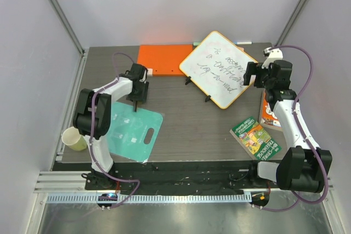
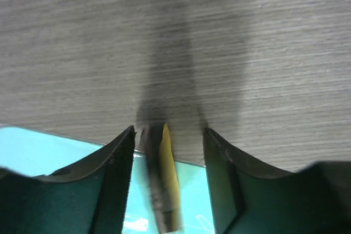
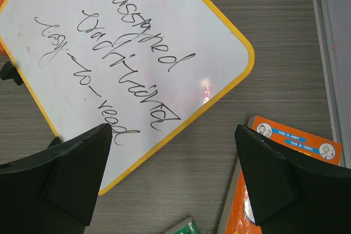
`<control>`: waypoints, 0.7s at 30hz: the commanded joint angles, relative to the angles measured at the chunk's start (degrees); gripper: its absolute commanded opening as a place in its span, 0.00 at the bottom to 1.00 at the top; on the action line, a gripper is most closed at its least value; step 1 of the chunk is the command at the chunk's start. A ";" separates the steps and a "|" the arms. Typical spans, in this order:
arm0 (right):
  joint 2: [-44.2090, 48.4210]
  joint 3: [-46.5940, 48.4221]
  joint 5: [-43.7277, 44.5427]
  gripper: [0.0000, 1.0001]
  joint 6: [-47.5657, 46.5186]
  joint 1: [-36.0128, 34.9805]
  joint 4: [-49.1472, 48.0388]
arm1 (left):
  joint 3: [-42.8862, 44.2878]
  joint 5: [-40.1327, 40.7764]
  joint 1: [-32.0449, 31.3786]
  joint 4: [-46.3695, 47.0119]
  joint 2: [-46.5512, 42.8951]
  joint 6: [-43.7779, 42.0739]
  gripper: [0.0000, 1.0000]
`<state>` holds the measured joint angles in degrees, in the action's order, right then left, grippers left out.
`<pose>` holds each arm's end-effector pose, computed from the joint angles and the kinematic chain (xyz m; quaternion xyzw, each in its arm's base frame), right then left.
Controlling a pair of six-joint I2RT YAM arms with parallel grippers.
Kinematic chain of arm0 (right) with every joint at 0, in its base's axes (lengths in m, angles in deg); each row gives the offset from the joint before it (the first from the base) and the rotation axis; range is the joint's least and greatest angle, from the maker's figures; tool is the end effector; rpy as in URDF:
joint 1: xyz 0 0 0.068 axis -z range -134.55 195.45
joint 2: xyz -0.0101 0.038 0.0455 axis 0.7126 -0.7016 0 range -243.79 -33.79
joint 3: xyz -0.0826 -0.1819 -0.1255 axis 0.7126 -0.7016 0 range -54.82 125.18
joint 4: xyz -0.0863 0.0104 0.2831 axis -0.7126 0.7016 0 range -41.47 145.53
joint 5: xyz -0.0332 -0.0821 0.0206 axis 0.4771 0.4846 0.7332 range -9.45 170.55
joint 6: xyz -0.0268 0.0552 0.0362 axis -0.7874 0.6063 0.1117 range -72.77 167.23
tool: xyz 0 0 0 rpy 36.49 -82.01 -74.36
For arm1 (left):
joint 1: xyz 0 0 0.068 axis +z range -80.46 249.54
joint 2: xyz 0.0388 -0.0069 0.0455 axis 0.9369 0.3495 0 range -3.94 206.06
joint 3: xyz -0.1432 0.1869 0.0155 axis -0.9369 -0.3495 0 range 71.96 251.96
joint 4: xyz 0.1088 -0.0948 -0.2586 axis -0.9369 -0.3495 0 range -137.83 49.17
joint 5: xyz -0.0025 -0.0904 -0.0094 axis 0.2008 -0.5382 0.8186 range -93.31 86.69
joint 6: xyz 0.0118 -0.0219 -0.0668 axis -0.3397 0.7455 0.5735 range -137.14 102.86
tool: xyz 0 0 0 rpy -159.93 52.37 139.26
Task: Erase the whiteboard
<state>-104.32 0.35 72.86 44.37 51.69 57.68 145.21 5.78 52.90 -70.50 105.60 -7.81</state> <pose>0.3513 -0.0305 0.2548 -0.0115 0.8399 0.0134 0.5425 0.3972 -0.1091 0.0874 0.0457 0.9741 0.0288 0.2198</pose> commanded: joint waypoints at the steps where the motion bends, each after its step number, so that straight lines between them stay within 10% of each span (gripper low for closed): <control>1: 0.03 2.74 0.03 1.00 0.83 0.35 -0.62 | 2.95 -2.93 0.73 -1.88 1.20 1.14 0.48; 12: -0.76 2.83 -0.23 1.00 0.83 0.62 -0.18 | 0.31 1.45 0.65 0.14 -4.67 3.86 0.57; 21: -1.11 2.48 -1.72 1.00 0.66 0.88 0.26 | -4.25 5.51 0.65 2.41 -18.90 7.20 0.36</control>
<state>-105.58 0.90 72.60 44.55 52.08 58.05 142.89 10.02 53.44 -71.07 96.09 -2.70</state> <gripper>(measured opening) 0.996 0.372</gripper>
